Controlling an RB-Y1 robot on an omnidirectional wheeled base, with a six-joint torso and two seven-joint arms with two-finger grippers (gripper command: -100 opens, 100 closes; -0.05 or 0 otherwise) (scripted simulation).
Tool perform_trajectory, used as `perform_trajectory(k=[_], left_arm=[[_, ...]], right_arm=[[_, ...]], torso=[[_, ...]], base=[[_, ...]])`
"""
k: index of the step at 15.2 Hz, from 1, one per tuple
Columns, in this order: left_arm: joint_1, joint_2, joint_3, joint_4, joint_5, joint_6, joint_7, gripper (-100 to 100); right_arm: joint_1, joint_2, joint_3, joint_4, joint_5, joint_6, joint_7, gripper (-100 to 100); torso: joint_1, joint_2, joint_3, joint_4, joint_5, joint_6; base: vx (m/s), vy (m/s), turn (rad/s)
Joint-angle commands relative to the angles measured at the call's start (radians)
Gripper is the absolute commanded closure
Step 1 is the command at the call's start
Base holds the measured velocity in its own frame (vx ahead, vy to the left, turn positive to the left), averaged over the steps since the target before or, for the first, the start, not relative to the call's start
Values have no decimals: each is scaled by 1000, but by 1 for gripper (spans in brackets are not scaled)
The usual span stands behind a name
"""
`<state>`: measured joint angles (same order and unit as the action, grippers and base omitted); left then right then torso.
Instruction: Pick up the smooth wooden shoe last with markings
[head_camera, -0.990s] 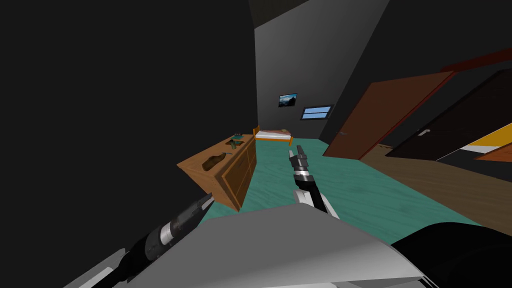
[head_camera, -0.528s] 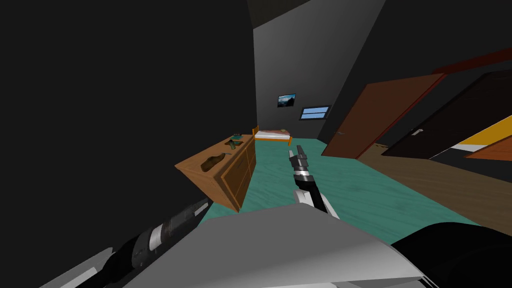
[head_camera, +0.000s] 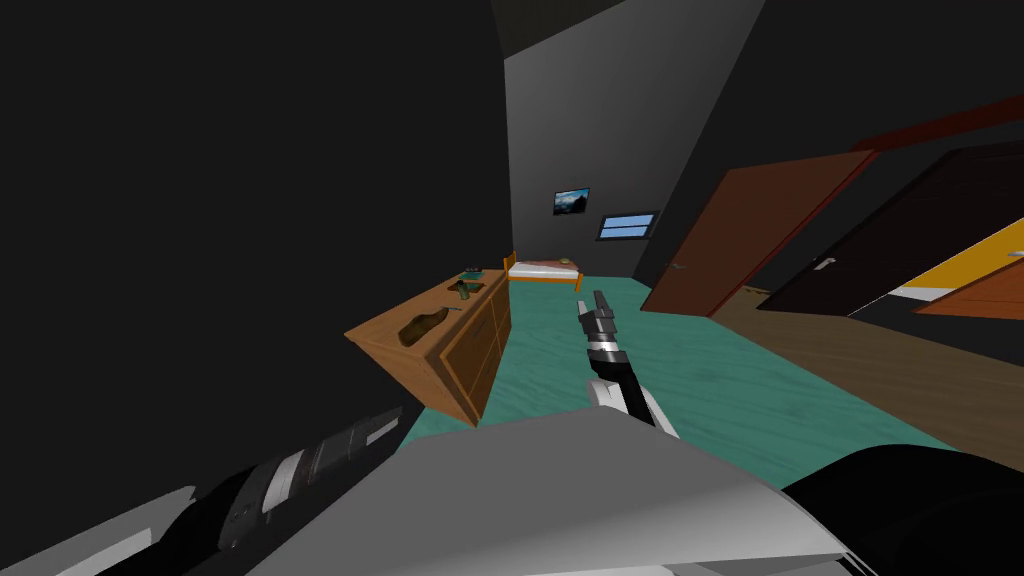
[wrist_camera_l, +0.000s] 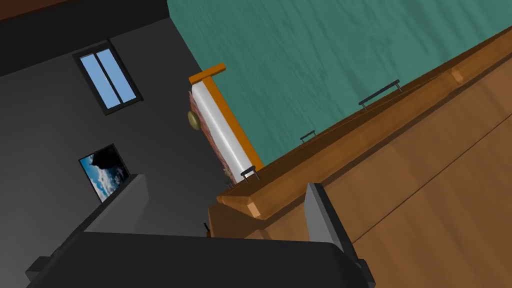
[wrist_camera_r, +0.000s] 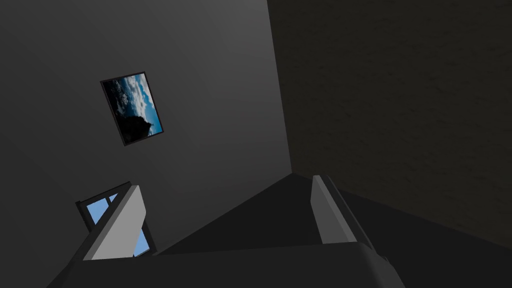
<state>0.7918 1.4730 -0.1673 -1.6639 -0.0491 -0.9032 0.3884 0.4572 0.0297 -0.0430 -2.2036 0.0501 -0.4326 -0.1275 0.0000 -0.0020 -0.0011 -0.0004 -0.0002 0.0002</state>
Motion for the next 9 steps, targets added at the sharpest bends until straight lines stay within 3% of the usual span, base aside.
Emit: perform_trajectory(k=[1,2,9], left_arm=[[1,38,-3,5,-3,-3,0,-100],[14,69,-4,39,-8,-17,15,-100],[26,210,-3,71,-13,-30,29,-100]], right_arm=[[0,0,0,0,0,0,0,0],[0,0,0,0,0,0,0,0],[0,0,0,0,0,0,0,0]], torso=[[0,0,0,0,0,0],[0,0,0,0,0,0],[0,-1,0,0,0,0]], base=[[12,0,0],[21,-5,-27],[23,-4,-13]])
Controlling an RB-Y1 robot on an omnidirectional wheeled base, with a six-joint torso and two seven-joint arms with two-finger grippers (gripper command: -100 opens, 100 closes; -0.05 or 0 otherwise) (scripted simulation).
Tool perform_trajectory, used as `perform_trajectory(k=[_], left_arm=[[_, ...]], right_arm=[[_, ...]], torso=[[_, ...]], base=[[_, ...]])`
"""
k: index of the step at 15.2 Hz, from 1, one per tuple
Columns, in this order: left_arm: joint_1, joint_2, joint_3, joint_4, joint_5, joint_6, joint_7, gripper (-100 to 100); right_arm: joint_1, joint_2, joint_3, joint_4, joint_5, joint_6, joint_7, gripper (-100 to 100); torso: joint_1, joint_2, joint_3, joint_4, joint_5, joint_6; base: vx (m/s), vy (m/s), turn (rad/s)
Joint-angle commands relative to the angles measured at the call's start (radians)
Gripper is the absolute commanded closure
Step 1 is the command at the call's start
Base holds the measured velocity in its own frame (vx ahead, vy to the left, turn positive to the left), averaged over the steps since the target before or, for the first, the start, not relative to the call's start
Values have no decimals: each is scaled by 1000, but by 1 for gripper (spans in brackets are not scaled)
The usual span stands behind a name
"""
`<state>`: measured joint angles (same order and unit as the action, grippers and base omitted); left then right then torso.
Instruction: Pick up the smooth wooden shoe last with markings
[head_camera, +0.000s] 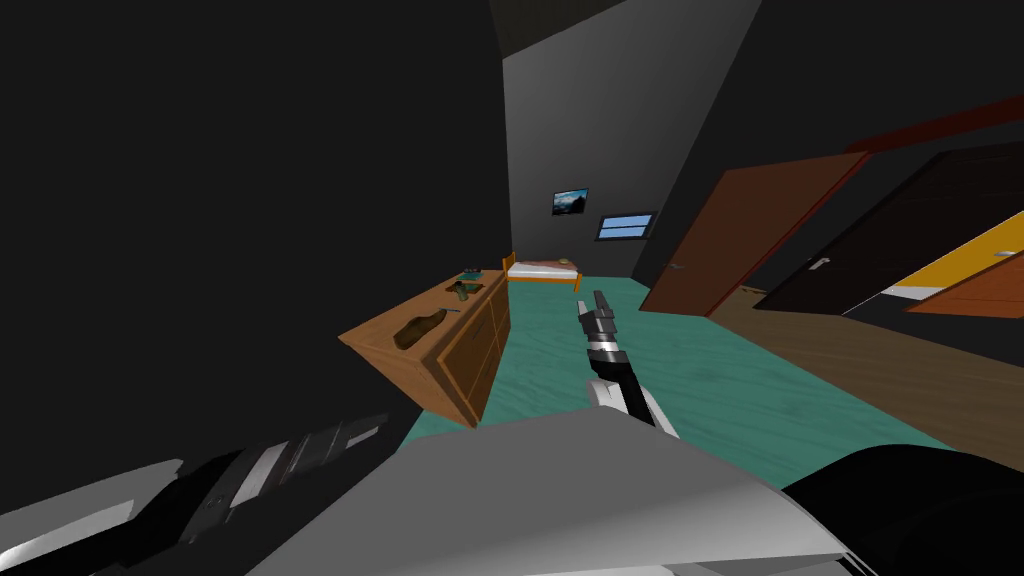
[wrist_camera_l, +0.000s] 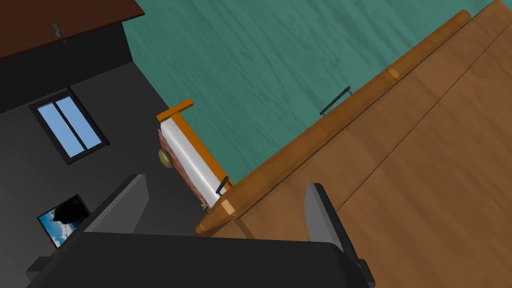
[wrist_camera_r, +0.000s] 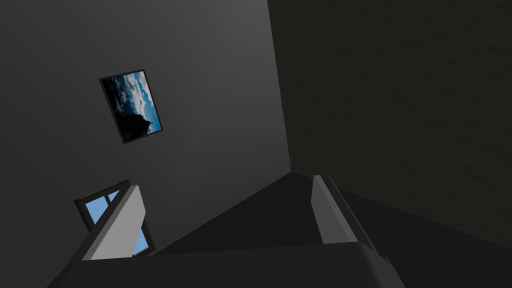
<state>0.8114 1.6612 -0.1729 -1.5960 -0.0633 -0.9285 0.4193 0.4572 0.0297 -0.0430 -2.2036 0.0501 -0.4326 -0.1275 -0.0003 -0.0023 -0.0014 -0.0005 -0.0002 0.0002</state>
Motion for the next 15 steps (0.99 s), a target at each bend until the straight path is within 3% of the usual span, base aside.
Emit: perform_trajectory(k=[1,4,5,8,9,15], left_arm=[[17,50,5,34,-3,-16,12,-100],[17,105,5,34,-3,-16,12,-100],[26,134,9,62,-7,-27,25,-100],[26,185,9,62,-7,-27,25,-100],[35,216,14,90,-11,-37,38,-100],[43,329,20,115,-15,-46,51,-100]], right_arm=[[0,0,0,0,0,0,0,0],[0,0,0,0,0,0,0,0],[0,0,0,0,0,0,0,0],[0,0,0,0,0,0,0,0],[0,0,0,0,0,0,0,0],[0,0,0,0,0,0,0,0]], torso=[[0,0,0,0,0,0],[0,-1,0,0,0,0],[0,0,0,0,0,0],[-1,-1,-1,0,0,0],[0,-1,0,0,0,0],[-1,-1,-1,0,0,0]], base=[[29,-5,-14],[30,-5,-7],[28,-9,-10],[30,-7,-4],[37,-4,-5],[36,-9,0]])
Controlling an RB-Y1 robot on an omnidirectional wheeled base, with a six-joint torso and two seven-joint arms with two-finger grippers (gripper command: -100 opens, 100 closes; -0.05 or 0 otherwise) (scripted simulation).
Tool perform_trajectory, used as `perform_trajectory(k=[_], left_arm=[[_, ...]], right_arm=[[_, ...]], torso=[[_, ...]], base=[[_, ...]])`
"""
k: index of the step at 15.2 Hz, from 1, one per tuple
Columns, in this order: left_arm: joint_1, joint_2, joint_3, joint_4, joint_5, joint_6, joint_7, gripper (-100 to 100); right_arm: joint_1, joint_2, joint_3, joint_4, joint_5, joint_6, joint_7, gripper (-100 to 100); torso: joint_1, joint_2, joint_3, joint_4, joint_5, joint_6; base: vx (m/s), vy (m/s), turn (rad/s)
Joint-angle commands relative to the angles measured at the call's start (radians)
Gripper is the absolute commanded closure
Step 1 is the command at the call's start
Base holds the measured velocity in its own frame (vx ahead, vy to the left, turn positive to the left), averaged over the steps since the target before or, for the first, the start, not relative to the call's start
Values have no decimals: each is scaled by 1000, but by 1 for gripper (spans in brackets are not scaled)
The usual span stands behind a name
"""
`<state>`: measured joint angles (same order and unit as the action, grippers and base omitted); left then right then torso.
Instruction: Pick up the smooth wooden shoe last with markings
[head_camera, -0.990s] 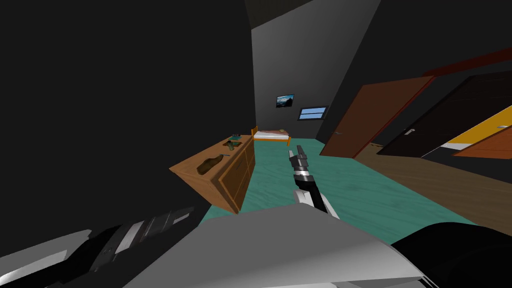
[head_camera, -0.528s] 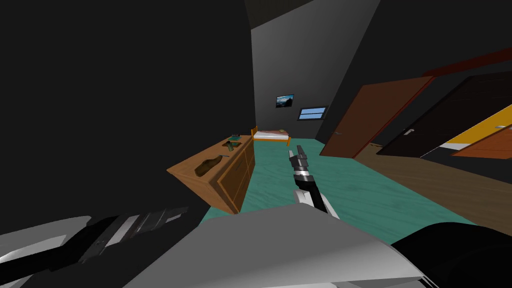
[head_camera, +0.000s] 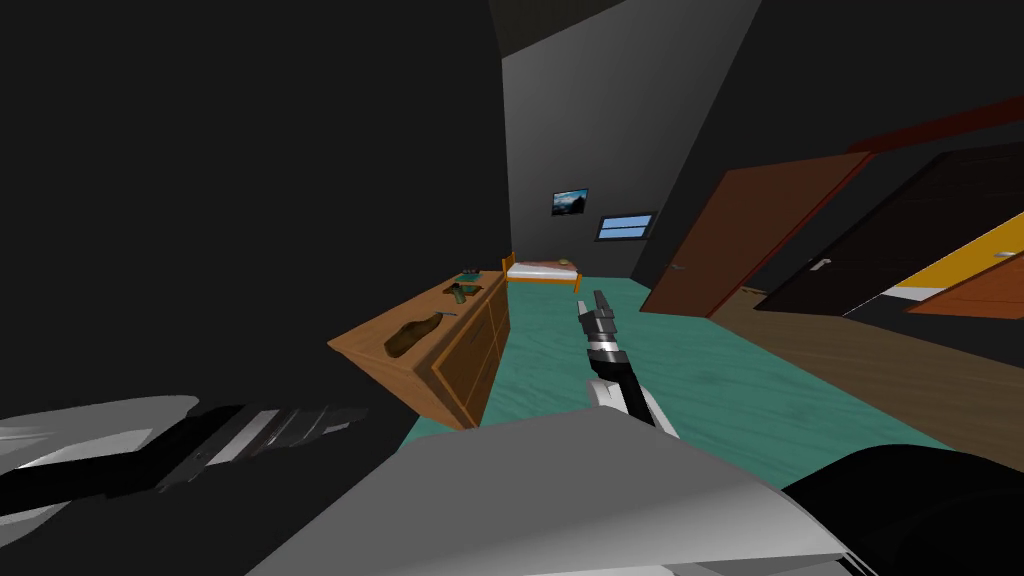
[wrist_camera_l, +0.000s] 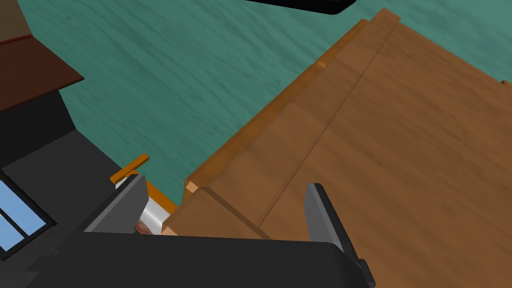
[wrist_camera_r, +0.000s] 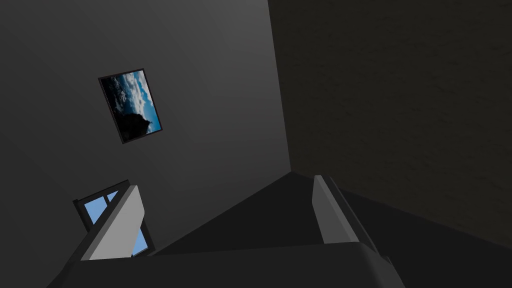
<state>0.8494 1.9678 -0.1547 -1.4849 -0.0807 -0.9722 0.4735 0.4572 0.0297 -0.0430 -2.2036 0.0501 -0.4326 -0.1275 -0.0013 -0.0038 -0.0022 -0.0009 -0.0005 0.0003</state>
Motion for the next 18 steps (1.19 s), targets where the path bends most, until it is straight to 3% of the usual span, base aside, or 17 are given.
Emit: perform_trajectory(k=[1,2,5,16,17,18], left_arm=[[5,29,2,4,3,-2,-3,-100],[12,75,9,28,0,-10,9,-100],[12,100,9,28,0,-10,9,-100],[32,341,46,109,-10,-35,51,-100],[32,344,46,109,-10,-35,51,-100],[35,378,56,125,-12,-40,61,-100]], right_arm=[[0,0,0,0,0,0,0,0],[0,0,0,0,0,0,0,0],[0,0,0,0,0,0,0,0],[0,0,0,0,0,0,0,0],[0,0,0,0,0,0,0,0],[0,0,0,0,0,0,0,0]], torso=[[0,0,0,0,0,0],[0,0,0,0,0,0],[0,0,0,0,0,0],[-1,-2,-1,0,0,0],[-1,-2,-1,0,0,0],[-1,-1,-1,0,0,0]], base=[[24,-3,-1],[43,-4,1],[42,-11,3],[58,-15,6],[48,-11,4],[55,-9,11]])
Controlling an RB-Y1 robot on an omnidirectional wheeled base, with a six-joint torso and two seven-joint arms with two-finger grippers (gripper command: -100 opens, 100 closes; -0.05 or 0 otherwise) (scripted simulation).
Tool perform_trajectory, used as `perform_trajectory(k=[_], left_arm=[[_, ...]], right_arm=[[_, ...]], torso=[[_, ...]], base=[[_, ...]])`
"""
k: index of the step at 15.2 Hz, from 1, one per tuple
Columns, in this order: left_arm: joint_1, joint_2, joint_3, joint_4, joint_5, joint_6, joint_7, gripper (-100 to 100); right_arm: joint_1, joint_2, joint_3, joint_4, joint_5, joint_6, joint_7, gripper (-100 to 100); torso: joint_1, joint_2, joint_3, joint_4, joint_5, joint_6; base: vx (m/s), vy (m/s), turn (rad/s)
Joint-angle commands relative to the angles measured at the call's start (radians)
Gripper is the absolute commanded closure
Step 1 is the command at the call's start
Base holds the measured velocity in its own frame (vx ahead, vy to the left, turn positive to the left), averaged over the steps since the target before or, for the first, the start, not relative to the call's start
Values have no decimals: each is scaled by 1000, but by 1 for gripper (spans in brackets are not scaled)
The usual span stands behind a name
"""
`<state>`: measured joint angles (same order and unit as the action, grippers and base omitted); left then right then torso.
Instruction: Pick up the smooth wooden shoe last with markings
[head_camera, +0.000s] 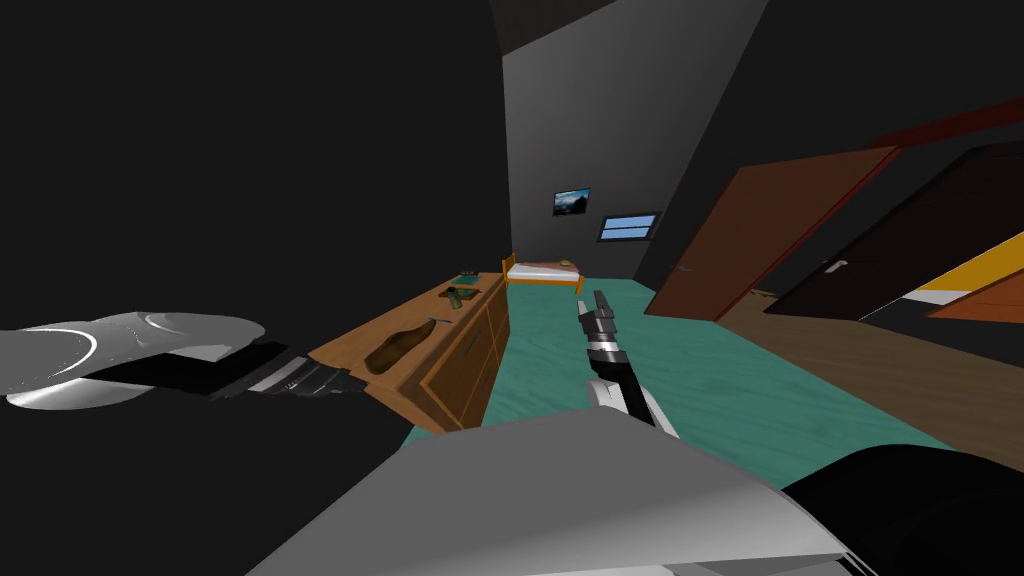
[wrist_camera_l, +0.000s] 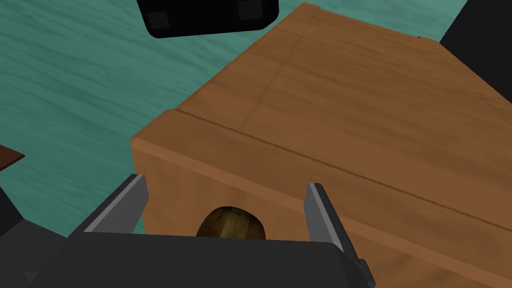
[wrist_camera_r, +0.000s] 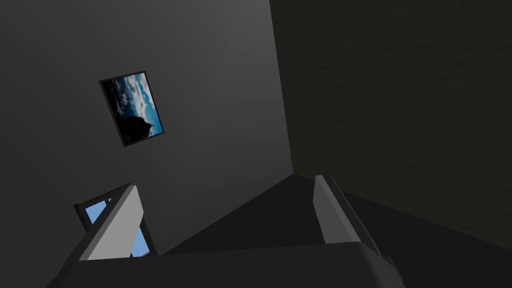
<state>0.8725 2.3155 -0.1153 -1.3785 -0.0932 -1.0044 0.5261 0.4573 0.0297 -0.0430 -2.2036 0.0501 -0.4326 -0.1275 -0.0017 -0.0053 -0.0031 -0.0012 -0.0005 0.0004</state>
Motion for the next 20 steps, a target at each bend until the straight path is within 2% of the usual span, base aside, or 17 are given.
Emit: perform_trajectory(k=[1,3,4,5,6,7,8,9,10,12,13,16,17,18,20], left_arm=[[12,47,16,19,1,-7,8,-100],[16,94,26,34,-1,-12,17,-100],[16,94,26,34,-1,-12,17,-100],[19,130,35,48,-2,-17,25,-100],[19,136,35,48,-2,-17,25,-100],[21,166,44,60,-4,-21,33,-100],[21,174,44,60,-4,-21,33,-100],[24,205,52,70,-5,-24,40,-100],[24,209,52,70,-5,-24,40,-100],[27,262,66,86,-6,-29,50,-100],[27,266,66,86,-6,-29,50,-100],[30,318,77,97,-7,-32,59,-100],[27,300,72,93,-7,-32,55,-100],[50,279,76,84,-10,-2,41,-100],[64,265,79,80,-12,15,32,-100]], right_arm=[[0,0,0,0,0,0,0,0],[0,0,0,0,0,0,0,0],[0,0,0,0,0,0,0,0],[0,0,0,0,0,0,0,0],[0,0,0,0,0,0,0,0],[0,0,0,0,0,0,0,0],[0,0,0,0,0,0,0,0],[0,0,0,0,0,0,0,0],[0,0,0,0,0,0,0,0],[0,0,0,0,0,0,0,0],[0,0,0,0,0,0,0,0],[0,0,0,0,0,0,0,0],[0,0,0,0,0,0,0,0],[0,0,0,0,0,0,0,0],[0,0,0,0,0,0,0,0]], torso=[[0,0,0,0,0,0],[0,-1,-1,0,0,0],[0,-1,-1,0,0,0],[0,-1,-1,0,0,0],[-1,-1,0,0,0,0],[-1,-1,0,0,0,0],[-1,-1,-1,0,0,0],[-1,-1,-1,0,0,0],[-1,-2,-1,0,0,0],[0,-2,-1,0,0,0],[-1,-2,-1,-1,0,0],[-1,-2,-1,0,0,0],[-1,-1,-1,0,0,0],[0,0,0,0,0,0],[0,3,2,1,1,0]], base=[[64,-11,11],[80,-15,12],[58,-19,3],[60,-23,8],[64,-25,10],[73,-18,16],[74,-16,9],[81,-17,10],[77,-17,5],[82,-18,10],[81,-20,5],[75,-19,7],[42,-9,0],[14,-20,-61],[-8,-33,-68]])
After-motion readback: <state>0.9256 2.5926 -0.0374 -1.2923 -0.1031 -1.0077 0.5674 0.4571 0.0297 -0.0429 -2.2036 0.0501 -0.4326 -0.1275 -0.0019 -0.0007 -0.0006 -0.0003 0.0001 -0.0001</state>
